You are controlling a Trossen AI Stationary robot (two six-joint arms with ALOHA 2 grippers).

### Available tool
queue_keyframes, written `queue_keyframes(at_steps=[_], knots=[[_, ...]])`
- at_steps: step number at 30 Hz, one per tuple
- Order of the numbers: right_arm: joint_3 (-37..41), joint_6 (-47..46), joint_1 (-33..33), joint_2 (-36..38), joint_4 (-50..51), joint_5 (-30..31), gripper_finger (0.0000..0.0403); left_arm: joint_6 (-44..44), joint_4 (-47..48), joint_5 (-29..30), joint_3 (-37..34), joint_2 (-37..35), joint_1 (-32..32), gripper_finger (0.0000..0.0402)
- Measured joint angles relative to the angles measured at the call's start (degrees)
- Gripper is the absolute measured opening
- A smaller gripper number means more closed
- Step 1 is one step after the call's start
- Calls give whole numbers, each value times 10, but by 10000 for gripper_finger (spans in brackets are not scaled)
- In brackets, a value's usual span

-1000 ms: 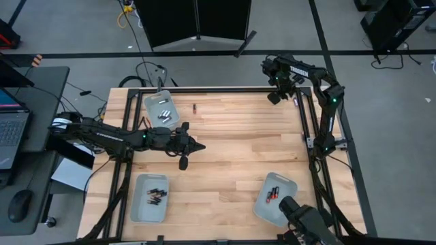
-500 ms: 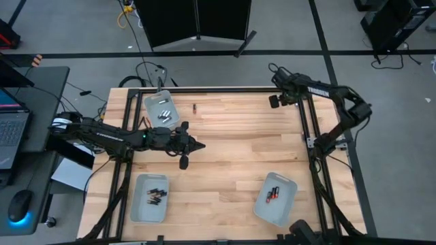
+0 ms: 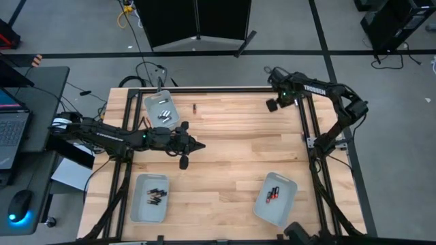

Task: Sort batteries
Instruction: Put the black-brown battery into the bottom left gray bin

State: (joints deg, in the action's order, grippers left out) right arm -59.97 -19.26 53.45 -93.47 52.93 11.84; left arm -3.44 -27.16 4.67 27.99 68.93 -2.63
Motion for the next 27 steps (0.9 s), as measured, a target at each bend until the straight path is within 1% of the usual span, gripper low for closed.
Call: queue_keyframes(at_steps=[1, 2, 6, 10, 12, 16, 20, 24, 27], knots=[[7, 8, -10, 0, 9, -1, 14, 0, 0, 0, 0, 0, 0, 5], [14, 11, -23, -1, 18, -2, 12, 1, 0, 0, 0, 0, 0, 5], [46, -2, -76, 24, 36, 0, 11, 1, -1, 5, 0, 0, 0, 5], [88, -43, -135, 95, 46, 3, 8, 1, -1, 6, 0, 0, 0, 5], [111, -66, -175, 143, 54, -10, 8, 1, -1, 6, 0, 0, 0, 5], [151, -139, -288, 246, 88, -43, 7, 2, -1, 6, 0, 0, 0, 5], [163, -241, -426, 325, 142, -79, 8, 1, -1, 6, 0, 0, 0, 5], [153, -340, -569, 357, 216, -121, 8, 0, -1, 6, 0, 0, 0, 5], [150, -402, -664, 357, 246, -189, 8, -1, -2, 6, 0, 0, 0, 5]])
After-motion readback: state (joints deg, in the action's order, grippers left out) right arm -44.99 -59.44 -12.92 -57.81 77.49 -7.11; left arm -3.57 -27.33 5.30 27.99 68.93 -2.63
